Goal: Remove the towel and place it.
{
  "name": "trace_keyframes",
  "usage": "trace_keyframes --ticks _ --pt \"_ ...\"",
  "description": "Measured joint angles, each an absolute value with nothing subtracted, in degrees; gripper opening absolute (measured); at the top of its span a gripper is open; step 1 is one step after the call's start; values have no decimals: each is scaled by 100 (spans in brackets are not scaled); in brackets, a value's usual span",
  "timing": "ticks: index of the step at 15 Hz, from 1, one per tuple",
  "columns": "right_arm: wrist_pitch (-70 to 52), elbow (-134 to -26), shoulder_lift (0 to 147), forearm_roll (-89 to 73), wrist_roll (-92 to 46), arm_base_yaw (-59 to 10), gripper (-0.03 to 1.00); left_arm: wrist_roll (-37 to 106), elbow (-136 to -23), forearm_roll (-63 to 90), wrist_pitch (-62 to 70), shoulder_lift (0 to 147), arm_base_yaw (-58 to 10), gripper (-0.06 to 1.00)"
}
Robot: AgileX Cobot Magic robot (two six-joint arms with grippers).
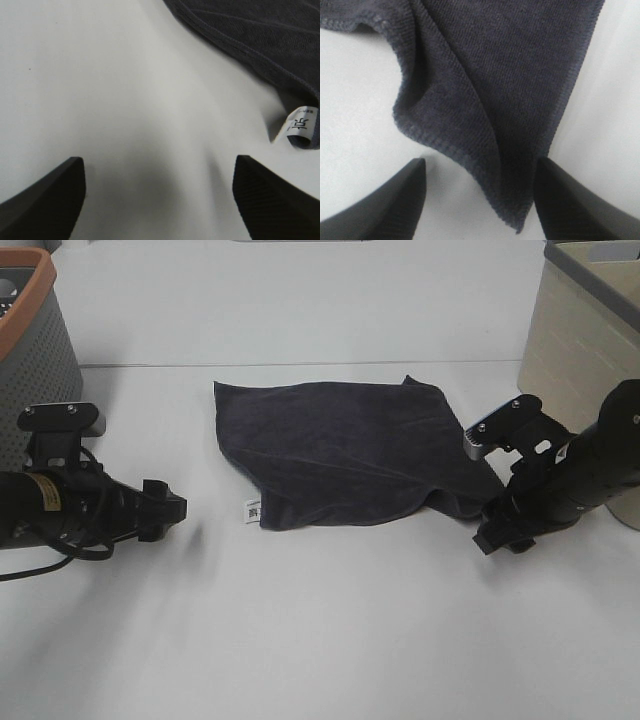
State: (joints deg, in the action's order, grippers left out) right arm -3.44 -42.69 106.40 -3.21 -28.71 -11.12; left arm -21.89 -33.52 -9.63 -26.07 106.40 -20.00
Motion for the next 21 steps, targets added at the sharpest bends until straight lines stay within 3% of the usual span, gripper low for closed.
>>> trace_keyframes --ticks 6,9,16,21 --pt "-894 -4274 9591 -539 -2830 -1112 63 -2177 -4091 -1060 -877 10244 -2000 78" --pt "-1324 -4744 9242 -888 -2464 -1112 63 -2131 -5323 -1066 625 10118 -2000 77" --pt "-4005 -7935 9460 -510 -854 -1112 63 -1587 -8743 -1043 3363 10118 -1919 74" --pt "-6474 -10760 10451 -103 -602 -1112 63 -985 -10617 -567 4927 10118 -1329 74"
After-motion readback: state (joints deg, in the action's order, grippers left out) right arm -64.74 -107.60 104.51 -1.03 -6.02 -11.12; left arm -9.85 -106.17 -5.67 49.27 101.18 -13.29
